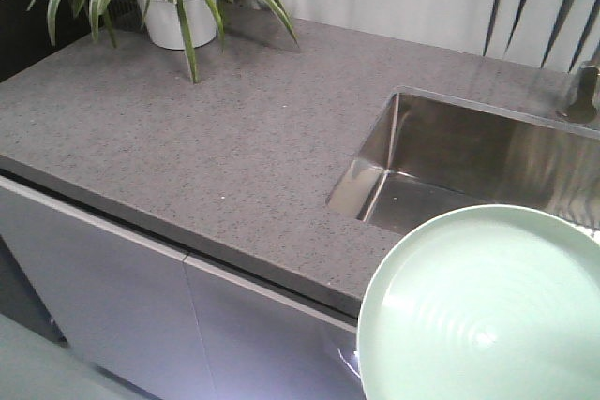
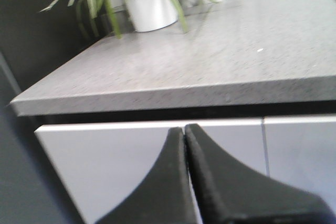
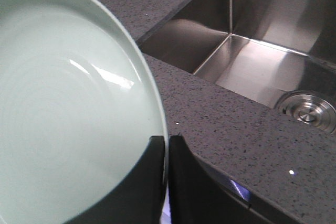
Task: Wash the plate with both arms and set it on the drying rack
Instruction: 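Keep holding the plate with the right gripper while aligning at the sink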
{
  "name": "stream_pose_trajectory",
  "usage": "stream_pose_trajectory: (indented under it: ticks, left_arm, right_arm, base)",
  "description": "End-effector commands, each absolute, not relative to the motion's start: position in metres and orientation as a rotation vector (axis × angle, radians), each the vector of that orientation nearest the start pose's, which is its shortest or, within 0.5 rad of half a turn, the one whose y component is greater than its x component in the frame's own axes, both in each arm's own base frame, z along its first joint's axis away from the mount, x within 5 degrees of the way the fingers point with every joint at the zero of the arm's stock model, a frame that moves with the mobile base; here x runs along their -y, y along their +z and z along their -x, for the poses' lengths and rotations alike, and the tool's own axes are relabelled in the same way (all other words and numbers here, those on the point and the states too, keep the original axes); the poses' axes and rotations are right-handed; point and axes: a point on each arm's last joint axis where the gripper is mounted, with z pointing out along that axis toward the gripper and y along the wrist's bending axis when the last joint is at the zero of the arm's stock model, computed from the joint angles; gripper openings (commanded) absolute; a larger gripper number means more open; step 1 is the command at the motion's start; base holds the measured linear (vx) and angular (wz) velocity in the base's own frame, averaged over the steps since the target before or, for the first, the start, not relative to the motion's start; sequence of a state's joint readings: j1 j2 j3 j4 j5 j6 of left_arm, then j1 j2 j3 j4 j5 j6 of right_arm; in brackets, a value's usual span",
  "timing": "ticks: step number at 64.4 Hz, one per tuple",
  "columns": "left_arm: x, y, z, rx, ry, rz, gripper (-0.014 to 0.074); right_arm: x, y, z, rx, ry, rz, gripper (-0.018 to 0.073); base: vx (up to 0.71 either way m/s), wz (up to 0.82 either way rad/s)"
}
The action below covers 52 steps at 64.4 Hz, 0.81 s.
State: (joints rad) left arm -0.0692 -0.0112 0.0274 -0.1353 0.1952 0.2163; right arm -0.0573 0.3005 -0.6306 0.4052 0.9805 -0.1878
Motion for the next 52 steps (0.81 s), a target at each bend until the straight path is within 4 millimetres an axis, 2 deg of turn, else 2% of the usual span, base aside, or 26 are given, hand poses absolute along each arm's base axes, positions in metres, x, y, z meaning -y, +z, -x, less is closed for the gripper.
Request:
stream_pose_trajectory:
  ticks: [1,52]
  left_arm:
    - [0.0057,0.2029,-0.0543,-1.579,-0.019,-0.128,-0.0006]
    - [0.0057,0.2029,-0.0543,-1.579,-0.019,-0.128,-0.0006]
  right_arm:
    - [-0.0272,0.3341,-0.0416,-2.000,0.347,0.068,-0.0001]
    - [-0.0272,0.3341,-0.0416,-2.000,0.347,0.068,-0.0001]
  base:
    - [0.06,-0.32]
    - [0.05,-0.27]
